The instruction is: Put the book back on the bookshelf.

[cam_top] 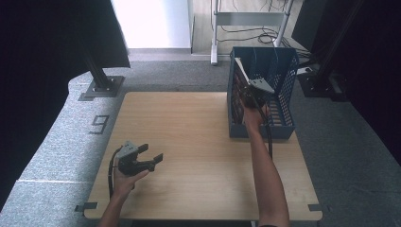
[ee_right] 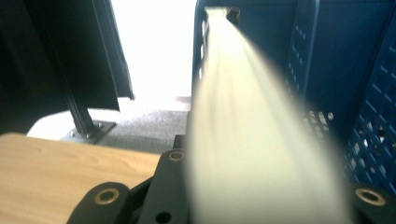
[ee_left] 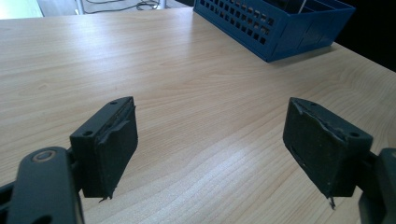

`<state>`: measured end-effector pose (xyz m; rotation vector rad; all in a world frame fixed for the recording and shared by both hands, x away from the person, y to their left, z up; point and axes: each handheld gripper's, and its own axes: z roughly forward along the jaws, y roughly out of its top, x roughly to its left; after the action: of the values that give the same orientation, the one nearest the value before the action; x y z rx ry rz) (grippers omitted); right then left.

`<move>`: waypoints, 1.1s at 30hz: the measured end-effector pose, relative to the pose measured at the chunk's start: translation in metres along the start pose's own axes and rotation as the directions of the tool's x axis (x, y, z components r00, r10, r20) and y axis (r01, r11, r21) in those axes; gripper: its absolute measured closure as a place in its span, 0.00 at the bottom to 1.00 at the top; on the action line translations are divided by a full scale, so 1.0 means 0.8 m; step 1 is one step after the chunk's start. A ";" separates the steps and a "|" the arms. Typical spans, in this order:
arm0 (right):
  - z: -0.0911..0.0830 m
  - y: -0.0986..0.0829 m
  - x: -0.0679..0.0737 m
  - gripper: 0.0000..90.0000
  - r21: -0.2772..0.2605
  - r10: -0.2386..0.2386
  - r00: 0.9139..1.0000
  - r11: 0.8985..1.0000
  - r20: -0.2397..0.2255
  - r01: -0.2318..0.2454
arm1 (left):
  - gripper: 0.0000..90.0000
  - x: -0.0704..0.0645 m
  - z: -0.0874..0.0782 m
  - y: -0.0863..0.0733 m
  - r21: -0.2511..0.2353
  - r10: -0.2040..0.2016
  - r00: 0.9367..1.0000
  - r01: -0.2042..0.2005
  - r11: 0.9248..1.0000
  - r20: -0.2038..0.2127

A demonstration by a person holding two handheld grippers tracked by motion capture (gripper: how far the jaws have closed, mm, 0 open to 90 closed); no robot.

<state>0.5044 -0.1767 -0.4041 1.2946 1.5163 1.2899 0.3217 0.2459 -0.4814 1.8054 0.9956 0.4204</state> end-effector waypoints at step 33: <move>0.008 -0.011 -0.014 0.91 -0.016 0.025 0.998 1.000 0.066 -0.024 | 0.20 -0.006 0.008 -0.001 0.003 -0.001 1.000 0.001 1.000 0.006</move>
<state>0.5107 -0.1864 -0.4147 1.3369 1.4462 1.2596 0.3225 0.2385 -0.4839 1.8074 0.9937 0.4131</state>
